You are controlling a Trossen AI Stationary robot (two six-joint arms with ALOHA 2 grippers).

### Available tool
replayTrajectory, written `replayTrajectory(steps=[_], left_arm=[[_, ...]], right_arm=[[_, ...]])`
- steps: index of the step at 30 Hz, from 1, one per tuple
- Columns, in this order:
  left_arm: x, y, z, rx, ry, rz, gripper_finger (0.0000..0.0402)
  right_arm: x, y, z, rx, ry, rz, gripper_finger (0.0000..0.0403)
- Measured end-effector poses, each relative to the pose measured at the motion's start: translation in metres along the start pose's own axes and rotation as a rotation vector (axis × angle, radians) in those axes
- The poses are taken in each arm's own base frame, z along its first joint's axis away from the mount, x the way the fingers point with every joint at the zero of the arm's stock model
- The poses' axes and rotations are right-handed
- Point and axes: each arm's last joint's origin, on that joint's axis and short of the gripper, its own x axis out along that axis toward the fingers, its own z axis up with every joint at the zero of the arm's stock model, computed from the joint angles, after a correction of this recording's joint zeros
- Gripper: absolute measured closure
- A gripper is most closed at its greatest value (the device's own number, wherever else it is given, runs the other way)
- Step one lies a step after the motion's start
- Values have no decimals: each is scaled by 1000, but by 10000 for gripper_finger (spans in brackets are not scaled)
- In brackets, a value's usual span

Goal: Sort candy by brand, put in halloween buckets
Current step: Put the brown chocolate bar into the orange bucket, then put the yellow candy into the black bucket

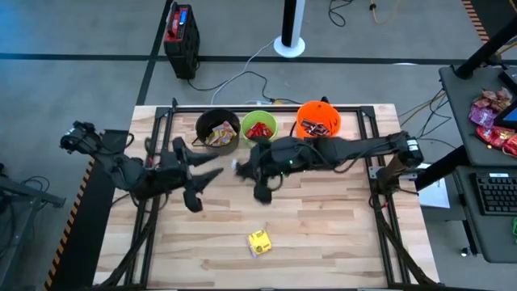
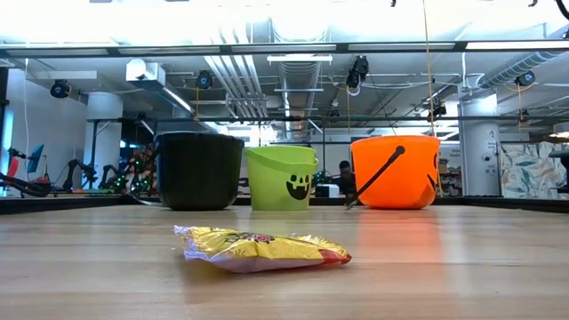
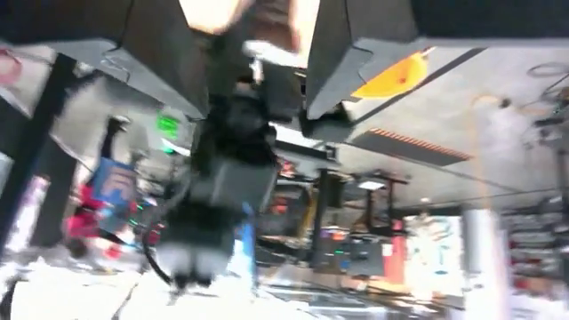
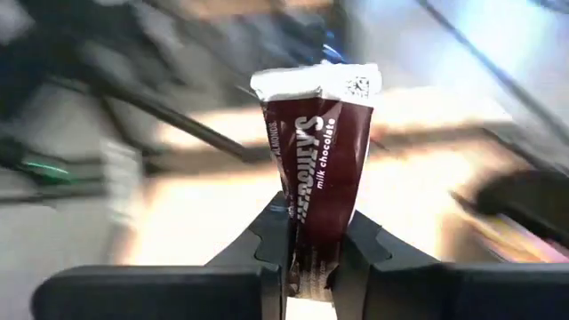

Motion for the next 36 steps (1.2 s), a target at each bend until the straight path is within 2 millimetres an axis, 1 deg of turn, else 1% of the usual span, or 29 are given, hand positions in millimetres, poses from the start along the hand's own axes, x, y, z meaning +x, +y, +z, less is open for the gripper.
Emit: replayTrajectory(steps=[2,4,6,8,10,13,15,17,19,23,25,28,31,33,36], left_arm=[[-5,6,5,-30,-8,38,225],[-9,12,8,-60,-6,58,224],[-11,16,9,-81,-2,74,224],[-13,19,9,-104,0,92,224],[-13,19,9,-126,1,101,224],[-11,17,6,-129,10,104,223],[-9,14,2,-127,18,105,223],[-6,11,-1,-131,26,107,223],[-4,8,-5,-137,39,110,223],[-4,9,-16,-166,95,124,223],[-5,10,-22,-191,145,113,223],[-6,11,-35,-211,276,46,223],[-4,9,-52,-175,436,-19,223],[-2,4,-65,-115,546,-61,223],[4,-5,-87,-36,683,-103,223]], right_arm=[[-12,-22,-7,3,119,-200,363],[-28,-54,-18,8,276,-465,363],[-43,-92,-31,42,438,-721,361],[-60,-134,-44,145,581,-892,358],[-75,-174,-57,311,671,-964,357],[-95,-226,-78,582,727,-958,355],[-101,-250,-91,711,738,-899,351],[-106,-263,-99,786,741,-840,339],[-110,-269,-106,807,766,-833,318],[-112,-272,-114,807,800,-842,261],[-112,-271,-113,803,797,-839,233],[-110,-261,-108,796,777,-831,197],[-109,-240,-98,768,740,-802,172],[-108,-219,-90,746,711,-773,159],[-104,-181,-81,715,674,-721,145]])
